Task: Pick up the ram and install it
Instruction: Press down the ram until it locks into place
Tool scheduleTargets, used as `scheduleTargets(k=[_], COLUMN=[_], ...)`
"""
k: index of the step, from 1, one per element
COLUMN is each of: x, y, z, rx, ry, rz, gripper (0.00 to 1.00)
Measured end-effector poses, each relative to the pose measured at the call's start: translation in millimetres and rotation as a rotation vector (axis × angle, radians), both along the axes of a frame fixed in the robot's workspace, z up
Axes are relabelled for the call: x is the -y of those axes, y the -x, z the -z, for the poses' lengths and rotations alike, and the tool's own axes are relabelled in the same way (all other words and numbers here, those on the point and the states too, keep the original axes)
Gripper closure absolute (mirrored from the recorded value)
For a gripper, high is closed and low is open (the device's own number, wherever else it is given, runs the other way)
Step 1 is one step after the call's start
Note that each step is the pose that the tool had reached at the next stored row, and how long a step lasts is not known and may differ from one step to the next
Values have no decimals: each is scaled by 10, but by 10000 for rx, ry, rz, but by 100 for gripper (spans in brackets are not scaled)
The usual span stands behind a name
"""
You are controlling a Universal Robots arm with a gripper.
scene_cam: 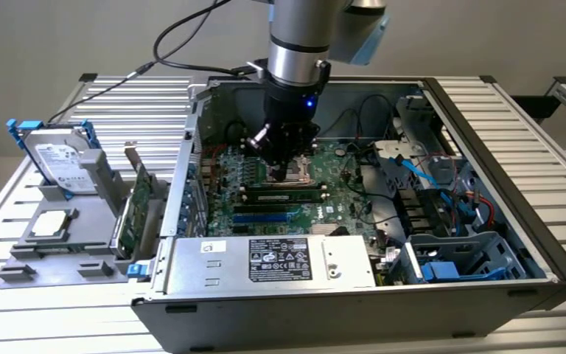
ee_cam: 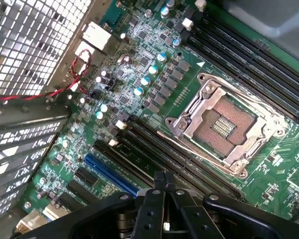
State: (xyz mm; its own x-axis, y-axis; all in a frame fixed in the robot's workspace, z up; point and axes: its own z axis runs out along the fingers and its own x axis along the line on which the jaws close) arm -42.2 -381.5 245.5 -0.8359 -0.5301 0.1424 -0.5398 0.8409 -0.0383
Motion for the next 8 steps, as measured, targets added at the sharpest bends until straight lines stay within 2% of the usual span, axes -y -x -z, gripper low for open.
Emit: scheduleTargets(k=[8], x=[0], y=[-19], z=[1], rx=[3], ry=[-1], rz=[758], gripper=[89])
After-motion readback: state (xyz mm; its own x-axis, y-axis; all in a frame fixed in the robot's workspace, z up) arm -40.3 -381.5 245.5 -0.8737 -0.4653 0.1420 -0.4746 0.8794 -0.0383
